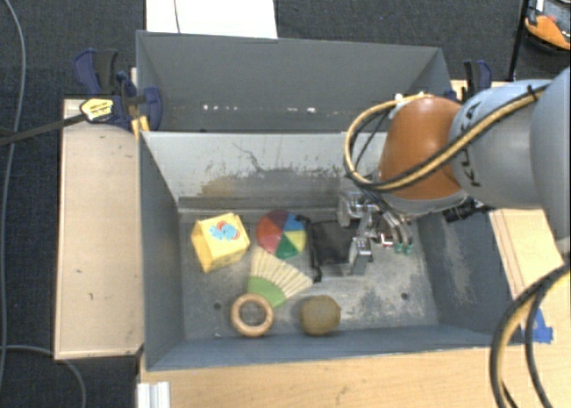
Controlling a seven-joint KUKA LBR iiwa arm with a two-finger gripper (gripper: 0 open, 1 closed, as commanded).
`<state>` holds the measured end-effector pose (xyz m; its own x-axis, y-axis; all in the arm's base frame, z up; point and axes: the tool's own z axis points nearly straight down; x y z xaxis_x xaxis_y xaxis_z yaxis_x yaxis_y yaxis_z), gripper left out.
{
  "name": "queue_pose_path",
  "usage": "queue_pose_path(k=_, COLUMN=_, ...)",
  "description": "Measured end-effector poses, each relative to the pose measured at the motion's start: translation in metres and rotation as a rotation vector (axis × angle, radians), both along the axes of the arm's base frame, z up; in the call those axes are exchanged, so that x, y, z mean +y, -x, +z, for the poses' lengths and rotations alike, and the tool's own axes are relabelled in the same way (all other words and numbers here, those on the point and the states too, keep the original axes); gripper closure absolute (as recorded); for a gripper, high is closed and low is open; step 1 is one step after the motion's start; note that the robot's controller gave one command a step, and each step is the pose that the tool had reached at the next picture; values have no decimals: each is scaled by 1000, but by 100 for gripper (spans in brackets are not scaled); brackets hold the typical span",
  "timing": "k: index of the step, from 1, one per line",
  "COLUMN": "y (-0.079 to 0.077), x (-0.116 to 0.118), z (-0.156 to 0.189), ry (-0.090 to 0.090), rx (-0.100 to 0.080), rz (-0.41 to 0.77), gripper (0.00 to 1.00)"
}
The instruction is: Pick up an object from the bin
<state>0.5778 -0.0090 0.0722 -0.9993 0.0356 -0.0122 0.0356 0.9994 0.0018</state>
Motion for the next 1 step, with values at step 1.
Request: queue_pose_path(k=1, y=-11, x=-1, z=-1, ry=-1, rx=-2, rz=1, gripper=0)
